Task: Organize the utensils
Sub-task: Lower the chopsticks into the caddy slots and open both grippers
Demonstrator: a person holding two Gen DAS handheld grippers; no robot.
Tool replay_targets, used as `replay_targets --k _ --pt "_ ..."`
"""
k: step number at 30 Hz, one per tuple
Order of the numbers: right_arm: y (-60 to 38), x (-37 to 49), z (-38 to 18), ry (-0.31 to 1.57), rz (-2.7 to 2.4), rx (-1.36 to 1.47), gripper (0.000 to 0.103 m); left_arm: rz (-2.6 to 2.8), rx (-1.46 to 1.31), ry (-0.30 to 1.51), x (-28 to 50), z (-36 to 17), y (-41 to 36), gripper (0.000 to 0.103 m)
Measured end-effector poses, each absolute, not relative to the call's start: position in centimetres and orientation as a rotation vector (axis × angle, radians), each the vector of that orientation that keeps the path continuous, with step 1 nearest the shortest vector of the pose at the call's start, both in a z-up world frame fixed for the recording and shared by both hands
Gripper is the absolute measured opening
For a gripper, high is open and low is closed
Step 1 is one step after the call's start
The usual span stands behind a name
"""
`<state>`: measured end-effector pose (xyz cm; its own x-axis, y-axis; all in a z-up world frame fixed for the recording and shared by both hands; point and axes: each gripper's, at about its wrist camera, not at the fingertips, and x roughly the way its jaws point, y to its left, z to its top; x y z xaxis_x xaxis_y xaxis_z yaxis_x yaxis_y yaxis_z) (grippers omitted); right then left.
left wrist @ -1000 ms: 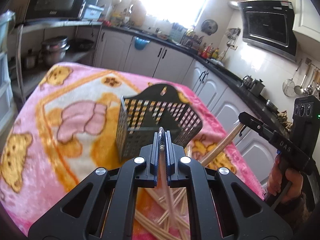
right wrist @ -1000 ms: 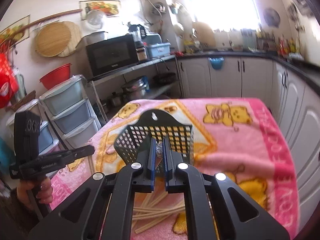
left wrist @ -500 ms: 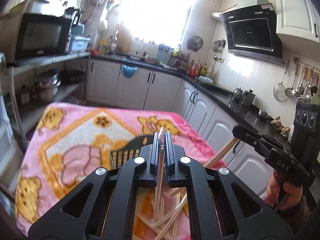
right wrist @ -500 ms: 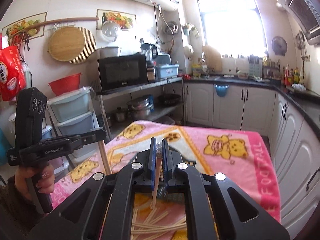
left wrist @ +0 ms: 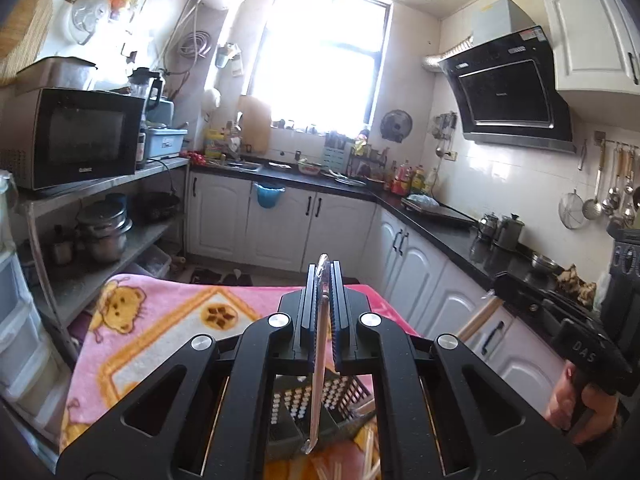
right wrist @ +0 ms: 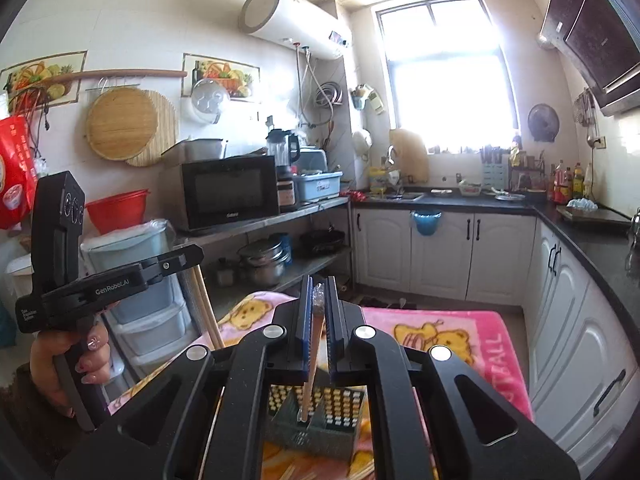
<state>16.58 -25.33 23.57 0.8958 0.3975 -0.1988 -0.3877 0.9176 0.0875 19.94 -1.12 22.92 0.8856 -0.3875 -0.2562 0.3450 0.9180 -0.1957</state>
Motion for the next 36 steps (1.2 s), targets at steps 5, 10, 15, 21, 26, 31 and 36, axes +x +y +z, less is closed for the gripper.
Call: replay_targets --k 5,10,15,21,26,31,36 --pt "-25.4 18.0 23.7 0.216 0.384 0.038 0.006 -0.332 -0.134 0.288 21.7 22.6 -1.2 0.003" --pt "-24.9 19.2 22.9 0.223 0.361 0.011 0.006 -0.284 -0.124 0.302 23.5 20.6 -1.0 0.003" --pt "-24.6 20.4 21.1 0.261 0.358 0.013 0.006 -0.260 -0.133 0.331 24.9 18.2 -0.4 0.003" --pt "-24.0 21.7 18.0 0.317 0.341 0.039 0.006 -0.252 -0.146 0.368 25.8 15.0 0.0 0.003" --pt "-23.7 22.2 16.2 0.344 0.326 0.059 0.006 -0.256 -0.143 0.392 25.7 12.8 -0.2 0.003" --pt "-23.7 22.4 14.9 0.360 0.315 0.076 0.008 -0.254 -0.130 0.402 25.5 11.5 -0.3 0.003" --pt "-24.5 22.3 14.2 0.373 0.305 0.099 0.020 -0.258 -0.128 0.415 25.2 10.7 -0.3 0.003"
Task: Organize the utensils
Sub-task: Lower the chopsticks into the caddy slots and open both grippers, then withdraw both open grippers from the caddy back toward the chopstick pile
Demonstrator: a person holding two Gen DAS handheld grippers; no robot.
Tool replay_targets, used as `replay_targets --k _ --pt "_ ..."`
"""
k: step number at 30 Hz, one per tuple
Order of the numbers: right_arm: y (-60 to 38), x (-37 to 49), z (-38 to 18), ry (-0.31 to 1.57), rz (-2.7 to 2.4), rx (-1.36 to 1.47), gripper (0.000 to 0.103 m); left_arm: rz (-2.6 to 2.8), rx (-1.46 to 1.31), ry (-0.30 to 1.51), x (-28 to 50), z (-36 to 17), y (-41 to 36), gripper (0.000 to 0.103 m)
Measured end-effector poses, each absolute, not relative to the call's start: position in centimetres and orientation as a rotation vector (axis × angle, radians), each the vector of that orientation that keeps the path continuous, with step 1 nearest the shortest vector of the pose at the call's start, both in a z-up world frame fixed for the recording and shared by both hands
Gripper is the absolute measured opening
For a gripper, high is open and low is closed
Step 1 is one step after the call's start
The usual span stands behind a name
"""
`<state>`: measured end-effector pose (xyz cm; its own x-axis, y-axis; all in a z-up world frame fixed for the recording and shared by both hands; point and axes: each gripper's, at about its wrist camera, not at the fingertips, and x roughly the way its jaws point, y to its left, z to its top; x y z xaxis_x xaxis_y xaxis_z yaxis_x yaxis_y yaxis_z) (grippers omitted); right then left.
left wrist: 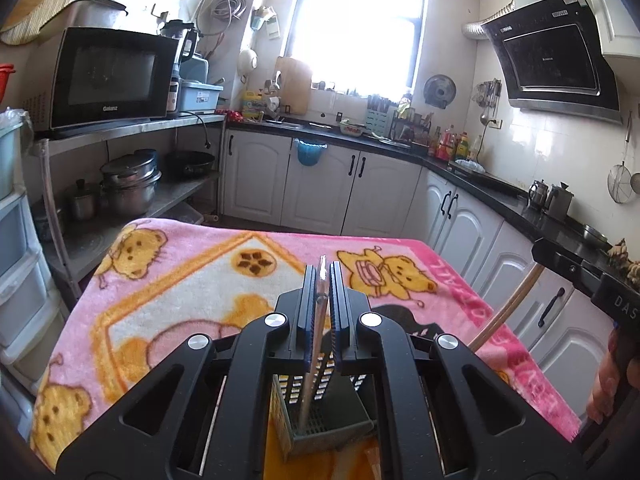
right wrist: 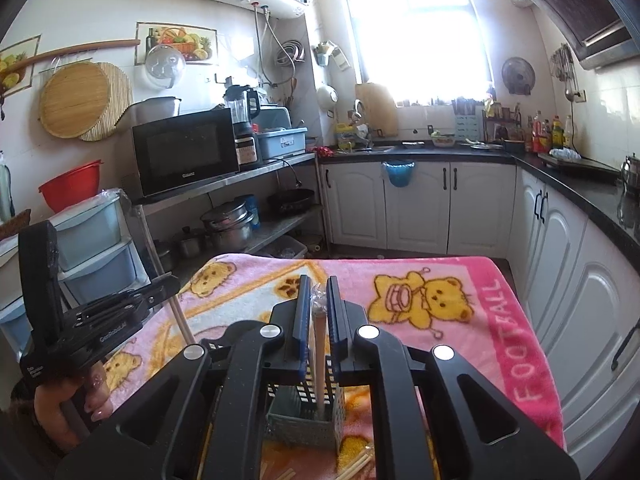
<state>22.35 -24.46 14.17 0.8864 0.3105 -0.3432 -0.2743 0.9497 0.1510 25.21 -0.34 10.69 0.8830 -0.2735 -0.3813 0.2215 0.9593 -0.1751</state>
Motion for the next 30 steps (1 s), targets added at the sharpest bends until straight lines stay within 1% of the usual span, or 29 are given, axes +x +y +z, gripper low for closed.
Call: replay_targets --k 2,4,5,6,8,9,10,12,14,15,16,17,18,20,24,30 --pt "-25.0 22.0 14.1 0.370 0.297 0.118 0.032 -0.253 -0.126 0.421 25.1 10.4 -0.3 0.003" --pt "-25.3 21.5 13.9 0.366 0.293 0.119 0.033 -0.253 -0.135 0.425 25.0 10.2 -0.1 0.004" --pt "-25.6 21.2 13.9 0.366 0.286 0.114 0.035 -0.253 -0.141 0.429 24.8 10.1 -0.1 0.008" --pt "-25.7 21.0 13.8 0.366 0.279 0.113 0.040 -0.253 -0.143 0.433 24.8 10.0 -0.1 0.011" --pt "-26.2 20.4 13.6 0.362 0.270 0.121 0.049 -0.248 -0.145 0.442 24.5 9.8 -0.1 0.027" --pt "-26.4 20.1 13.5 0.362 0.268 0.123 0.051 -0.248 -0.146 0.442 24.3 9.8 -0.1 0.029" --pt "-26.5 19.9 13.4 0.363 0.266 0.122 0.052 -0.247 -0.146 0.442 24.0 9.7 0.0 0.034" --pt "-26.6 19.4 13.2 0.368 0.251 0.108 0.063 -0.248 -0.150 0.447 23.7 9.8 0.0 0.043" --pt "-26.7 18.9 13.0 0.366 0.240 0.099 0.068 -0.243 -0.156 0.444 23.1 9.9 0.1 0.055" --pt "-26.8 18.6 12.9 0.365 0.235 0.094 0.072 -0.241 -0.161 0.440 22.9 10.0 0.2 0.059" --pt "-26.8 18.4 12.8 0.363 0.230 0.088 0.075 -0.240 -0.171 0.437 22.6 10.0 0.3 0.068" --pt "-26.8 18.0 12.8 0.356 0.223 0.079 0.079 -0.244 -0.189 0.433 22.2 10.1 0.5 0.075" --pt "-26.7 17.7 12.8 0.348 0.216 0.070 0.082 -0.248 -0.199 0.427 22.0 10.2 0.7 0.078" --pt "-26.6 17.1 12.8 0.336 0.207 0.049 0.085 -0.238 -0.211 0.407 21.2 10.5 1.0 0.093" --pt "-26.3 16.1 12.8 0.315 0.199 0.019 0.091 -0.233 -0.231 0.381 19.7 11.2 1.9 0.093" --pt "-25.8 14.9 12.4 0.315 0.215 0.011 0.093 -0.219 -0.219 0.368 17.8 11.5 2.3 0.093"
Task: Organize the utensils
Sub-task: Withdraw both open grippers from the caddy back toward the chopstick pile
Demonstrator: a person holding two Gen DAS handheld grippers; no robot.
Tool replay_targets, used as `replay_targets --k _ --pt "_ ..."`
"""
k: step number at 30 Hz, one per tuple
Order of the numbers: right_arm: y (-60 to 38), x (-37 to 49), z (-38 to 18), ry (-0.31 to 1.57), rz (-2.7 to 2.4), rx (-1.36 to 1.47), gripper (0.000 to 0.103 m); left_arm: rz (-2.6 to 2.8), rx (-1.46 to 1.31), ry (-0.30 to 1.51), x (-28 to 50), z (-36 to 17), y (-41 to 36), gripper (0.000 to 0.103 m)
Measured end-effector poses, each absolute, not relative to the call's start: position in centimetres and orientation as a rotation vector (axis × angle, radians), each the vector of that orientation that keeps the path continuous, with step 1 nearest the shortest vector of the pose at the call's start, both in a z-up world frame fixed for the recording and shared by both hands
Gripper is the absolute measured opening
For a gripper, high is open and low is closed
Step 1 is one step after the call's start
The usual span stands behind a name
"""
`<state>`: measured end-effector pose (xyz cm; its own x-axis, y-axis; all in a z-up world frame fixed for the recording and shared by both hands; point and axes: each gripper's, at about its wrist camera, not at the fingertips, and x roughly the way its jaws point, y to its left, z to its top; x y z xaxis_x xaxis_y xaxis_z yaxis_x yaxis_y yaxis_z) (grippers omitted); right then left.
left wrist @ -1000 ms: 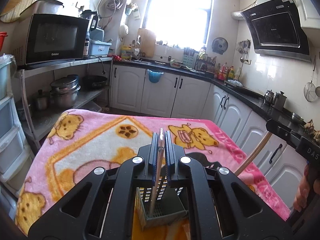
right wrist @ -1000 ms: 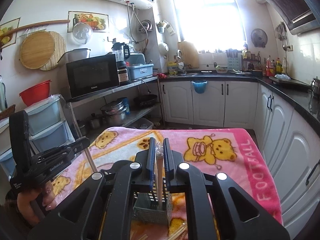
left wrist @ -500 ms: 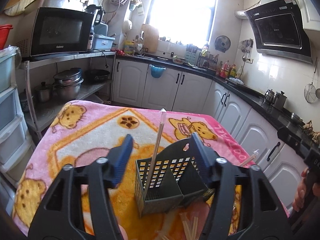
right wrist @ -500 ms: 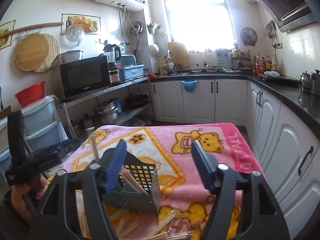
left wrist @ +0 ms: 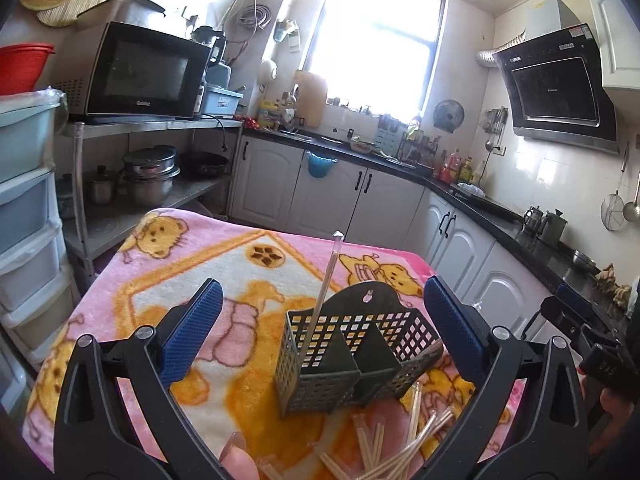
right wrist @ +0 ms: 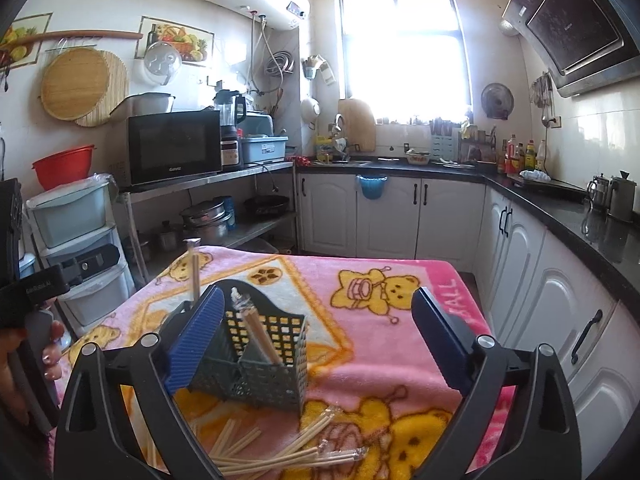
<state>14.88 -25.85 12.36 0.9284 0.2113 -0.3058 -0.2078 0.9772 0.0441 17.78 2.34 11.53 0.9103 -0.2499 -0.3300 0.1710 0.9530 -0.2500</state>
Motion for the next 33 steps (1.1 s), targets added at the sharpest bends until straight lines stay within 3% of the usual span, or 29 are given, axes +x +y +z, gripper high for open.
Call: replay_targets --k 33 --pt "-23.4 10.4 7.8 0.407 0.262 -0.004 0.093 -0.195 -0.161 0.447 13.2 6.4 2.6 0.093"
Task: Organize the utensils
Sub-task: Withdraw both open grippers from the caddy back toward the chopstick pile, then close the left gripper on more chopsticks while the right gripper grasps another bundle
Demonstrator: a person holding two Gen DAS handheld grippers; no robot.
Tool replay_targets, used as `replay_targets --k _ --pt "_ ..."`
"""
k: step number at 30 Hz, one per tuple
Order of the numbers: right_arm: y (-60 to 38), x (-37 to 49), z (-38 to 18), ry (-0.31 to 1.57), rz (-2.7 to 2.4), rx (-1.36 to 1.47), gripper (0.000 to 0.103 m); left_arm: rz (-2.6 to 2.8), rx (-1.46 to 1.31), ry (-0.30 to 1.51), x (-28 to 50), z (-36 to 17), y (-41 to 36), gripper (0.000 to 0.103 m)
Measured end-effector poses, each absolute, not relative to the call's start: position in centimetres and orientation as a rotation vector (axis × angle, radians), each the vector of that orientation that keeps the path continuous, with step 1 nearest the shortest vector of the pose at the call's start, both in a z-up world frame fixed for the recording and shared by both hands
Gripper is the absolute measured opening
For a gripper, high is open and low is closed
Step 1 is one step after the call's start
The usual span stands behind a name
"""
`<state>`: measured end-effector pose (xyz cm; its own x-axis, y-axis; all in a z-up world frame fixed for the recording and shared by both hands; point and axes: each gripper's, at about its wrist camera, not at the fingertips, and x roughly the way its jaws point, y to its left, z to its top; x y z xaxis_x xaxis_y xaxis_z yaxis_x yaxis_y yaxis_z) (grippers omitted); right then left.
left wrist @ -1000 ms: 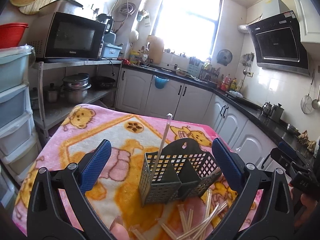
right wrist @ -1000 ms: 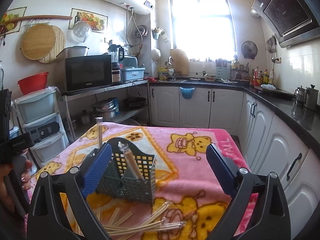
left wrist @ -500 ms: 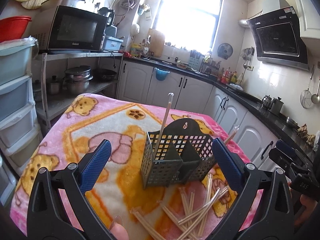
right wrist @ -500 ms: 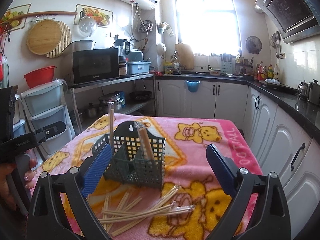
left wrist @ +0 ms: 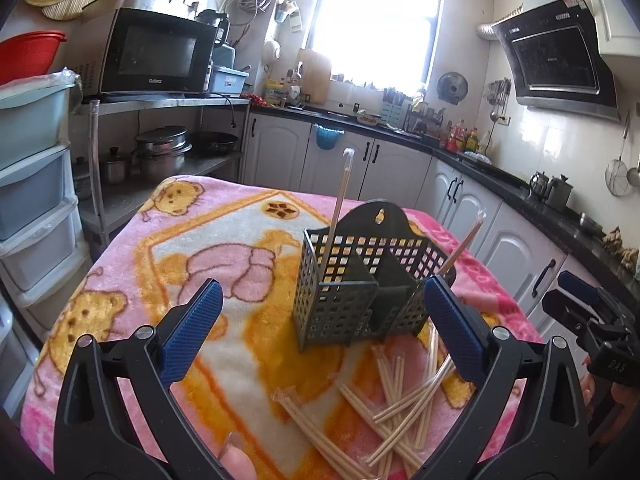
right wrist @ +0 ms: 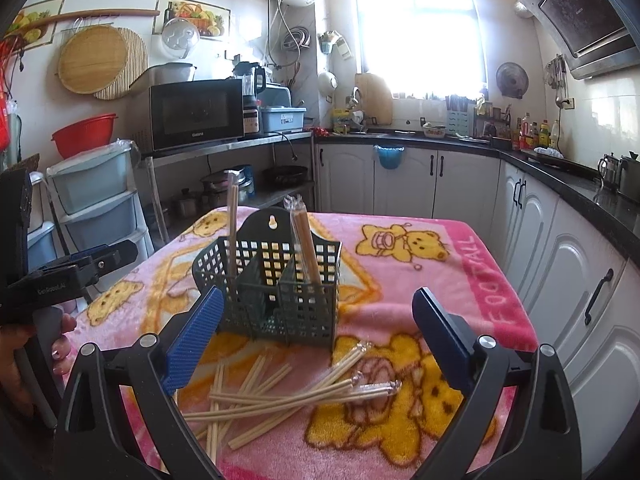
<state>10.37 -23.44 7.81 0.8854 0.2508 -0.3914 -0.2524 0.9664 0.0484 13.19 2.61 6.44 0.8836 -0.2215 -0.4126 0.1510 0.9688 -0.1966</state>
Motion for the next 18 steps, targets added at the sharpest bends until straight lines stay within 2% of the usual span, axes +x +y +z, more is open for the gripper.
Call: replay_targets --k 18 --pt "-22.6 10.1 3.9 0.506 0.259 -0.042 0.093 -0.158 -0.178 0.566 13.1 2.1 4.2 0.093"
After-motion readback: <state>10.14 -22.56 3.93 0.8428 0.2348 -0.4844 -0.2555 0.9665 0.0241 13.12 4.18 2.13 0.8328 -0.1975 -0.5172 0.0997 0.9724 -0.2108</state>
